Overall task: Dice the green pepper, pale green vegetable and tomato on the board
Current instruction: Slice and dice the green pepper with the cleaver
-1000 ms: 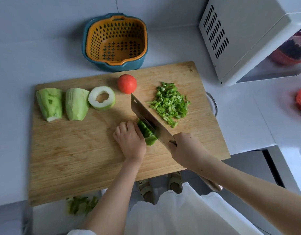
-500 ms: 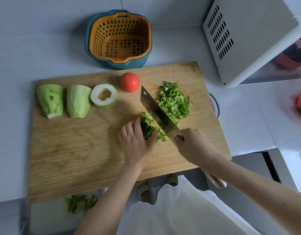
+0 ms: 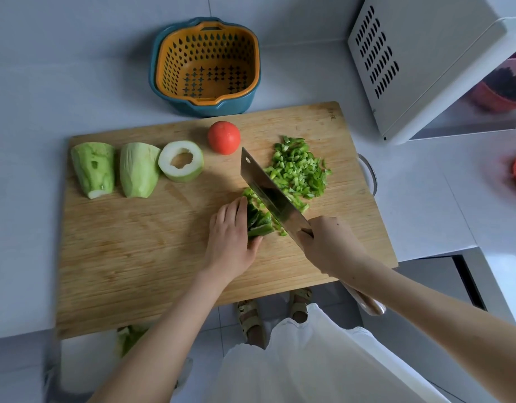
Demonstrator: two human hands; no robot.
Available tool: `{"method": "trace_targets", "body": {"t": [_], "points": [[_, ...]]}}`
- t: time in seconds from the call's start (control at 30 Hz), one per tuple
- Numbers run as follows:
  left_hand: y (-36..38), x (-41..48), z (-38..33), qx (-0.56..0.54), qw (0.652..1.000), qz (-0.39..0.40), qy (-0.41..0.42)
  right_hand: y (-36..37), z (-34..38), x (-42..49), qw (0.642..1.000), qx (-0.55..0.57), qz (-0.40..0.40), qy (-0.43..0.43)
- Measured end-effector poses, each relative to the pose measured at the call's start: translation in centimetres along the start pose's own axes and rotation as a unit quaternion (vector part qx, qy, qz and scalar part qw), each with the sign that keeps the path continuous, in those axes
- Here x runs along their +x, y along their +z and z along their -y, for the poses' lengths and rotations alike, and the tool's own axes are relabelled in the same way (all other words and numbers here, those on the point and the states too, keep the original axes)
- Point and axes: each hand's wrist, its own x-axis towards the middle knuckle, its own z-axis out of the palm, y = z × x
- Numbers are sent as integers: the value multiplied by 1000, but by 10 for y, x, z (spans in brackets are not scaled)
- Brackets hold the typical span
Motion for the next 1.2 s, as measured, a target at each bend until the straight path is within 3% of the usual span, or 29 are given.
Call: {"method": "trace_targets", "body": {"t": [0.13, 0.2, 0.37, 0.5, 0.7, 0.9, 1.2], "points": [[-1, 1, -6, -99, 992, -23, -74, 6, 0, 2, 1000, -9, -13, 2], [1, 6, -14, -136, 978, -80, -138, 9, 2, 1, 1000, -16, -14, 1], [13, 21, -29, -94, 950, -174, -242, 13, 9, 1, 999, -36, -19, -15], [16, 24, -30, -26, 952, -187, -243, 14, 11, 4, 999, -44, -6, -2], [17, 24, -29, -20, 955, -182, -233, 20, 22, 21, 999, -40, -3, 24], [17, 24, -29, -35, 955, -182, -233, 17, 14, 23, 998, 56, -9, 15], [21, 25, -27, -24, 955, -186, -228, 3, 15, -6, 998, -61, 17, 12]]}}
